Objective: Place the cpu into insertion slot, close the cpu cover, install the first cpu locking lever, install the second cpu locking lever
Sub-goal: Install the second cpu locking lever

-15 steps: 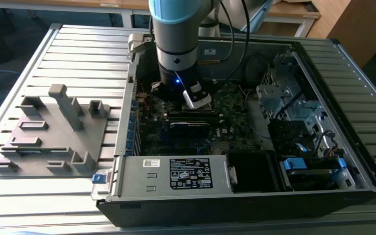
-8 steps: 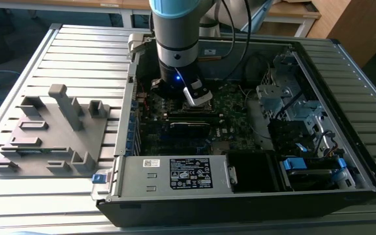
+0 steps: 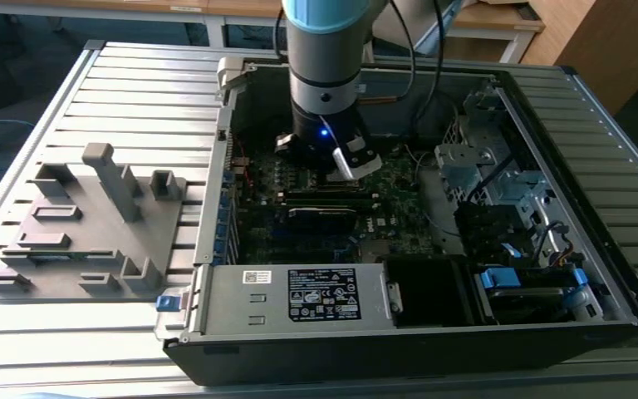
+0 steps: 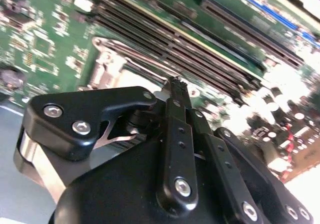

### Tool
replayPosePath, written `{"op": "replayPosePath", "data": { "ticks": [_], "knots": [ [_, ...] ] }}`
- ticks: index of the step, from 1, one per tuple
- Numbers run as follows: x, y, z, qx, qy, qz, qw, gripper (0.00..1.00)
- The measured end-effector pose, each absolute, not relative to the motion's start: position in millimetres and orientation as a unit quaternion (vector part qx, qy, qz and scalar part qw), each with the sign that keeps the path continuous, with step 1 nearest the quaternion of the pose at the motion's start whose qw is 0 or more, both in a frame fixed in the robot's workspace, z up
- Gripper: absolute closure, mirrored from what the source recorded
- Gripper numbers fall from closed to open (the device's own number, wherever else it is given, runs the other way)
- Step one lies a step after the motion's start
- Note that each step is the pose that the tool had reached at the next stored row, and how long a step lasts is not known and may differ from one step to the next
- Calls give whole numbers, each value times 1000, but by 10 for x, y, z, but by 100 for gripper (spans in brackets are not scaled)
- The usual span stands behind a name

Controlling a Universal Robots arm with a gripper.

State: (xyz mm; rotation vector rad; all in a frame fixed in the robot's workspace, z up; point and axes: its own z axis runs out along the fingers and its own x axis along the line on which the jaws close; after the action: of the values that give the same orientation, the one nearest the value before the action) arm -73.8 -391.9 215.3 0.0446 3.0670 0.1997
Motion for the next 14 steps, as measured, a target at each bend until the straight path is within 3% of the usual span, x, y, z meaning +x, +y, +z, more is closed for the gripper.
{"op": "replayPosePath", "data": {
  "ticks": [14],
  "knots": [
    [-581, -3673, 2148, 15, 997, 62, 34, 90]
  ]
}}
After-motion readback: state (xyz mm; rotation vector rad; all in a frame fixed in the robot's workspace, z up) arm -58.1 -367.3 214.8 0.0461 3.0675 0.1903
